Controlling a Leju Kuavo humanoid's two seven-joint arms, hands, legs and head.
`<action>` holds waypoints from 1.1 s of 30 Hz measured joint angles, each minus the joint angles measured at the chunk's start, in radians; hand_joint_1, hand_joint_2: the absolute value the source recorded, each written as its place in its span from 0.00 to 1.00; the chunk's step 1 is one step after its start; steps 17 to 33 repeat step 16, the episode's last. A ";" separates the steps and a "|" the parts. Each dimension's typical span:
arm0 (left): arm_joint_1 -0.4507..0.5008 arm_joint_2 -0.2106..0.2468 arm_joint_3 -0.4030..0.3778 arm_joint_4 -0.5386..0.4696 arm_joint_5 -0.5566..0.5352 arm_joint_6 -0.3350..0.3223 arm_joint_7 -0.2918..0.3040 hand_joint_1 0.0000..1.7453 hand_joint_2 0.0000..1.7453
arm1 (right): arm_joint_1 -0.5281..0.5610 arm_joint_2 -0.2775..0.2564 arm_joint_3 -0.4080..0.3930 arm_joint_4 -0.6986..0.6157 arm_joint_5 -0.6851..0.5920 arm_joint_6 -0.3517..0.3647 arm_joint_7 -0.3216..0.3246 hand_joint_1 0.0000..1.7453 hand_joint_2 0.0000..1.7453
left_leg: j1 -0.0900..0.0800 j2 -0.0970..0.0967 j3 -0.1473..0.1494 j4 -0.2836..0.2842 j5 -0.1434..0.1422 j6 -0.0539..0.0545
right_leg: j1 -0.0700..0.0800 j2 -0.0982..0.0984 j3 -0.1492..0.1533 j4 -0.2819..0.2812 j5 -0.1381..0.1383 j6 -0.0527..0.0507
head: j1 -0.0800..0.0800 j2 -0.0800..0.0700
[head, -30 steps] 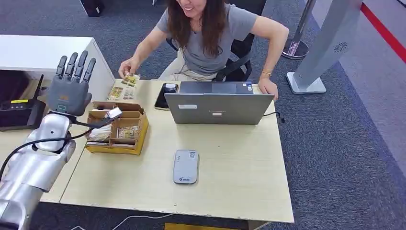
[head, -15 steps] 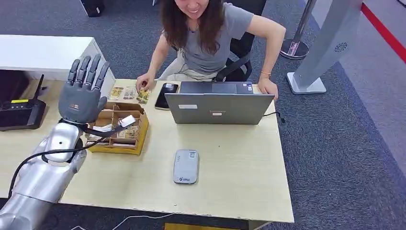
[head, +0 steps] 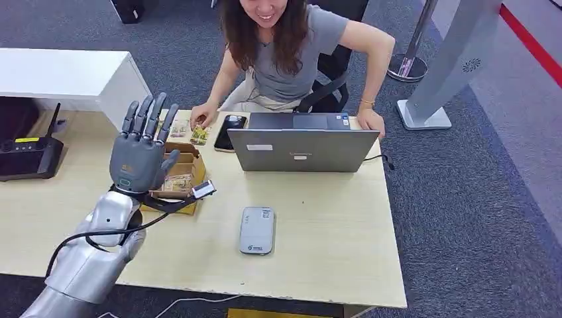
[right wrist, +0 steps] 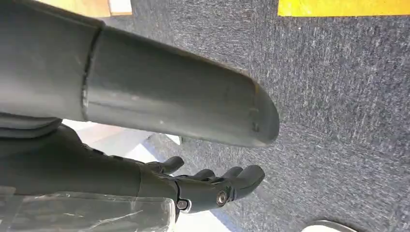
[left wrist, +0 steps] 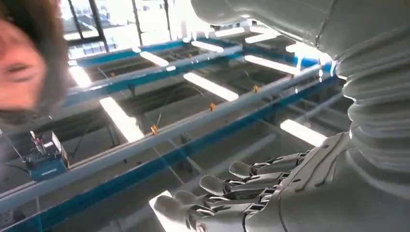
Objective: Pass the card to the sensor for recognition and then transmit it.
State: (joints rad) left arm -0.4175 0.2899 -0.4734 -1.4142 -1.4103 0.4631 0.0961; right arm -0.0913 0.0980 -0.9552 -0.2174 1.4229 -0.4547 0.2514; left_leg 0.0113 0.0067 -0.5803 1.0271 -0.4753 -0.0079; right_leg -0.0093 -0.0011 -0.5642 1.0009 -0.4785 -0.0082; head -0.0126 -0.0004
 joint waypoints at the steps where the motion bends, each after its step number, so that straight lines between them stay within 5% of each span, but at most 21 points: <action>1: 0.014 -0.003 -0.002 -0.009 0.008 0.005 0.002 0.00 1.00 | 0.001 0.000 -0.001 0.000 0.000 -0.001 0.000 0.00 0.00 | 0.000 0.000 0.000 0.000 0.000 0.000 | 0.000 0.000 0.000 0.000 0.000 0.000 | 0.000 0.000; 16: 0.235 -0.035 0.010 -0.129 -0.012 0.068 0.063 0.00 1.00 | 0.009 0.000 -0.023 0.000 -0.027 -0.017 0.003 0.00 0.00 | 0.000 0.000 0.000 0.000 0.000 0.000 | 0.000 0.000 0.000 0.000 0.000 0.000 | 0.000 0.000; 33: 0.235 -0.035 0.010 -0.129 -0.012 0.068 0.063 0.00 1.00 | 0.009 0.000 -0.023 0.000 -0.027 -0.017 0.003 0.00 0.00 | 0.000 0.000 0.000 0.000 0.000 0.000 | 0.000 0.000 0.000 0.000 0.000 0.000 | 0.000 0.000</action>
